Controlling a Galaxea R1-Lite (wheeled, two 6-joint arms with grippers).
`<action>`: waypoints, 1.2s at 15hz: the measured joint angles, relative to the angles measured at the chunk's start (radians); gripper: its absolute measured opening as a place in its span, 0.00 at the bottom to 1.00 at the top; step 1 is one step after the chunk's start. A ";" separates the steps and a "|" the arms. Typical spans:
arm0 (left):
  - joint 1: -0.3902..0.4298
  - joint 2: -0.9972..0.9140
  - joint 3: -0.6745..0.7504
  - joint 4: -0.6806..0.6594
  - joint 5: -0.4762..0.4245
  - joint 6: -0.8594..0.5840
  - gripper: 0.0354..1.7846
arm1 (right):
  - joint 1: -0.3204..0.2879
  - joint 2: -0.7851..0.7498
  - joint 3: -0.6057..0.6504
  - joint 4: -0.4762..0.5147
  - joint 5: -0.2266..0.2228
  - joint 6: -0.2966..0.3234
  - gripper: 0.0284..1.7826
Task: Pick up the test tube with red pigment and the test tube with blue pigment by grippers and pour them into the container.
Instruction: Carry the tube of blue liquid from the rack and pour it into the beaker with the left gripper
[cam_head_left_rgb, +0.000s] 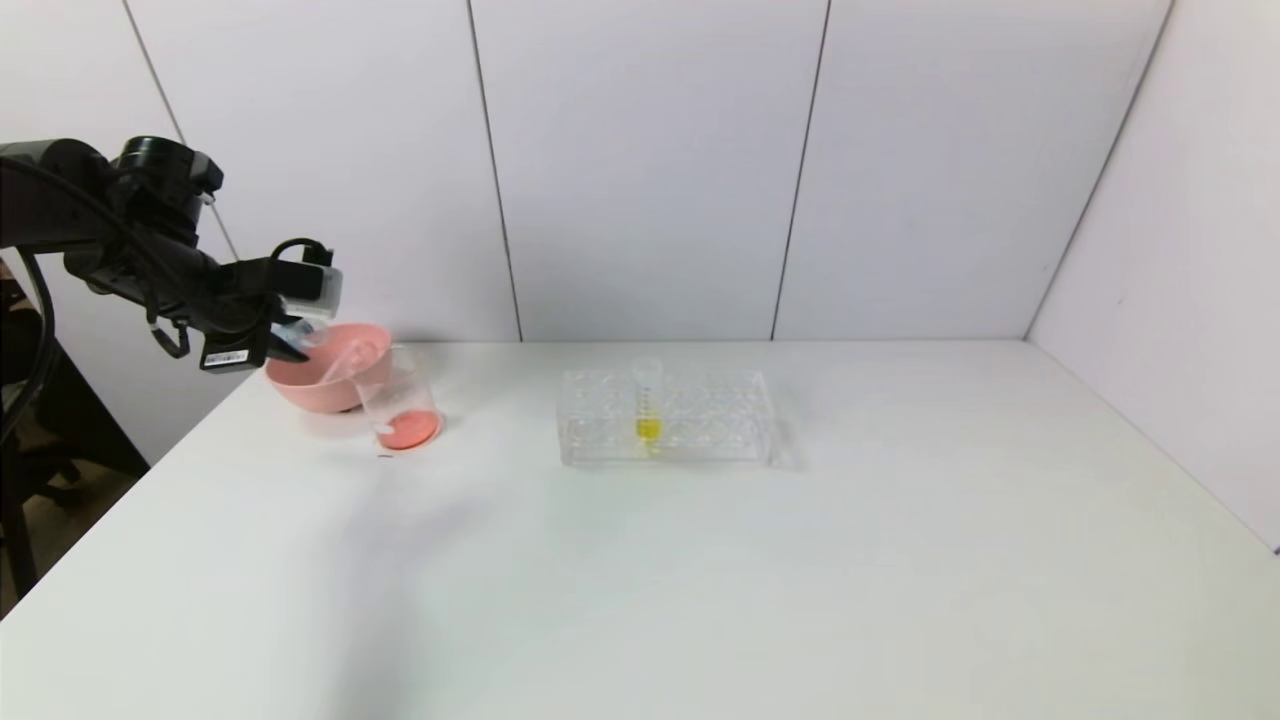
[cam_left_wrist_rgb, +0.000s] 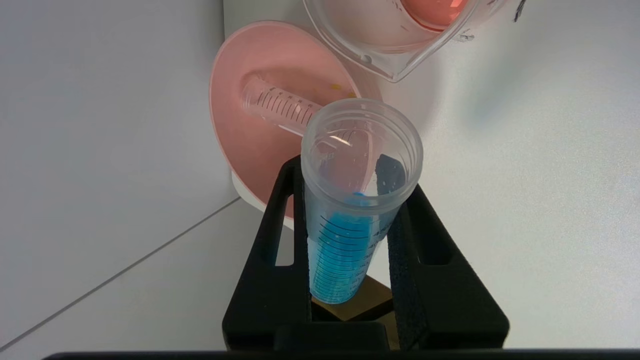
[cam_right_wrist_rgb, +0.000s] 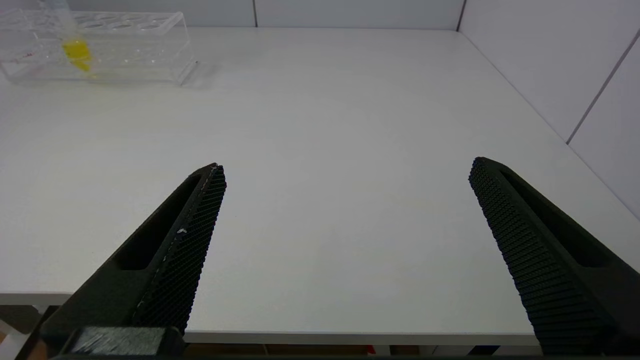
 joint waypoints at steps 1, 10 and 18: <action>-0.004 0.000 0.000 0.000 0.014 -0.004 0.24 | 0.000 0.000 0.000 0.000 0.000 0.000 1.00; -0.054 0.016 0.000 -0.037 0.096 -0.050 0.24 | 0.000 0.000 0.000 0.000 0.000 0.000 1.00; -0.069 0.020 0.000 -0.038 0.149 -0.058 0.24 | 0.000 0.000 0.000 0.000 0.000 0.000 1.00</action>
